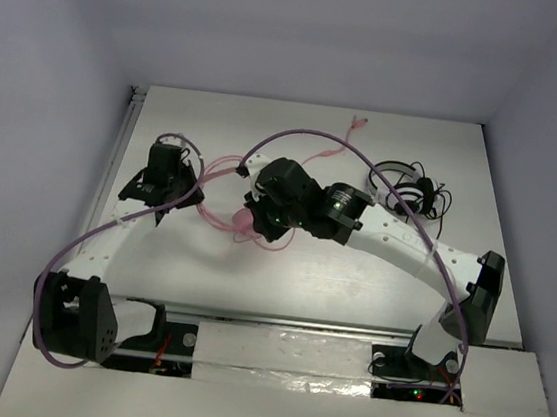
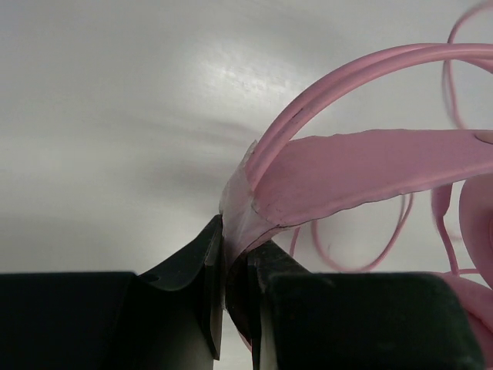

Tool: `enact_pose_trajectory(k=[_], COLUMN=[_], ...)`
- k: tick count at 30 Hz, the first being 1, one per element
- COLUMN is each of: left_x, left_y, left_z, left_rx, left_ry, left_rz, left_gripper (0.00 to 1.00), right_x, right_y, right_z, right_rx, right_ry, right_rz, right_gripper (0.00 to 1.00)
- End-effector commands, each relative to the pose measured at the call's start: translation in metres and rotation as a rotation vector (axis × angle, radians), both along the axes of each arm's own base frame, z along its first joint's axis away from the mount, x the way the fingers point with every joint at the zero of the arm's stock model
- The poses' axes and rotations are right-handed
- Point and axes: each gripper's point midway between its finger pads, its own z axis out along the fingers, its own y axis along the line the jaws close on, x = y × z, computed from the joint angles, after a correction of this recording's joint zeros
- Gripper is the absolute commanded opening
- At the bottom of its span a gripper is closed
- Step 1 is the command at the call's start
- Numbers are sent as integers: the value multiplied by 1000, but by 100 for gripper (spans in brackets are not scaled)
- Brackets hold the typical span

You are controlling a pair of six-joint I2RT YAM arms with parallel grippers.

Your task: Wrap the headphones

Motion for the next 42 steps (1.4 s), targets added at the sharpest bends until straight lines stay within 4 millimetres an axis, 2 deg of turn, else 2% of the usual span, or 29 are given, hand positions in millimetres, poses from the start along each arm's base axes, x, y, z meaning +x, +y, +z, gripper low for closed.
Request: enact_pose_trajectory(k=[1,4,6,10,13,15,17,20,21,25,28,31,33,36,39,42], left_x=[2,-4,-5,-9,-14,-13,-15,-12,-12,-14,-13,-14,-17,-22,-30,-36], left_y=[-24,-36,-45,-55,-63,-59,-64,-60,-60,-75,-75,-77,-82,-91,-102,-110], left_z=[22,13,13,12,6,4,7,9,11,21,26,38,39,41,36,25], left_rx=[-2,2,-36,-72,-76,-53,-62,-40,-39,-71,-54,-65,-89,-106,-102,-120], left_ry=[-51,-34,-50,-65,-47,-49,-59,-65,-70,-95,-107,-140,-134,-137,-122,-87], left_rz=[-200,-286,-326,-377,-418,-407,-428,-414,-415,-482,-477,-486,-507,-546,-584,-616], left_gripper=[0,0,0,0,0,0,0,0,0,0,0,0,0,0,0,0], right_x=[6,6,5,3,10,15,14,7,5,8,6,15,39,56,69,80], right_y=[-17,-24,-26,-30,-45,-59,-66,-82,-88,-104,-114,-112,-127,-141,-139,-123], right_z=[-11,-12,-17,-22,-22,-18,-17,-21,-27,-29,-39,-30,-11,13,36,54], right_rx=[-138,-183,-201,-216,-255,-269,-269,-291,-307,-326,-360,-293,-268,-238,-185,-142], right_ry=[-34,-41,-37,-26,-65,-85,-86,-69,-62,-76,-67,-112,-211,-305,-375,-426], right_rz=[9,21,34,28,-25,-72,-92,-120,-124,-180,-213,-273,-434,-543,-566,-540], right_gripper=[0,3,12,13,13,12,15,17,17,11,0,0,0,0,0,0])
